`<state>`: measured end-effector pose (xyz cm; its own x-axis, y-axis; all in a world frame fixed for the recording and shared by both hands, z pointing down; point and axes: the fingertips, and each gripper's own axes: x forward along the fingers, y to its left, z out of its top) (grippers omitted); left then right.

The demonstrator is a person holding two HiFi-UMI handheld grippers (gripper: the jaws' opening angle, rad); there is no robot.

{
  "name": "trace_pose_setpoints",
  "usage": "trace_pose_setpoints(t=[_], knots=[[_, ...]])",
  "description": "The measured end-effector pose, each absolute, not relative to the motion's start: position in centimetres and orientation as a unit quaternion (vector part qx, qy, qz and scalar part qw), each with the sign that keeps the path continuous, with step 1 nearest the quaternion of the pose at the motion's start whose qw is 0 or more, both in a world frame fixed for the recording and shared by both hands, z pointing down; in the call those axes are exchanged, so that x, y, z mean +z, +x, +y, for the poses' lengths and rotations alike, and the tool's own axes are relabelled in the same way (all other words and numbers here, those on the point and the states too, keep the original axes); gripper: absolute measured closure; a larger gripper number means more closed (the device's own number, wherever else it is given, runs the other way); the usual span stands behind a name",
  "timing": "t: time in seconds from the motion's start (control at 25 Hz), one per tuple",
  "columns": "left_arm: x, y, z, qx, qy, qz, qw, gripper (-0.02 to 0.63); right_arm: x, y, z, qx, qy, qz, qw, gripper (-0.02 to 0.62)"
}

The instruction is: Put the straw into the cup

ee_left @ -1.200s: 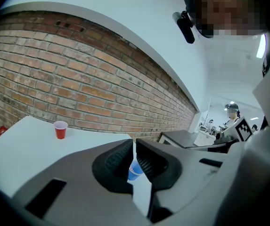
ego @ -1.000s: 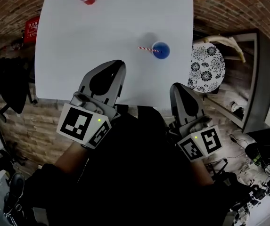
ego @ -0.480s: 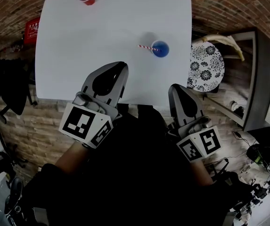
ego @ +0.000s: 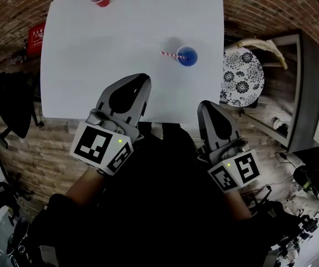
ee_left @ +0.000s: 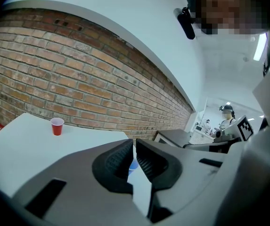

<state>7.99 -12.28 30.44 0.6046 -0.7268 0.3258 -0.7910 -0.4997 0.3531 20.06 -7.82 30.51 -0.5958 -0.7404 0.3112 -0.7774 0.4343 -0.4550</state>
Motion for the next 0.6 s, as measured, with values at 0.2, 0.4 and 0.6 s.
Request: trace_pose_setpoints(t=[0.2, 0.4, 0.6], knots=[[30.63, 8.28, -12.15, 0.07, 0.864, -0.437, 0.24, 0.573, 30.61, 20.14, -7.64, 0.287, 0.447, -0.847, 0.031, 0.568], [30.86, 8.5, -12.14, 0.074, 0.863, -0.437, 0.242, 0.573, 30.66, 20.42, -7.56, 0.289, 0.448, -0.845, 0.03, 0.568], [30.97, 8.88, -12.24, 0.076, 0.863, -0.435, 0.243, 0.572, 30.63, 20.78, -7.53, 0.289, 0.45, -0.844, 0.029, 0.568]])
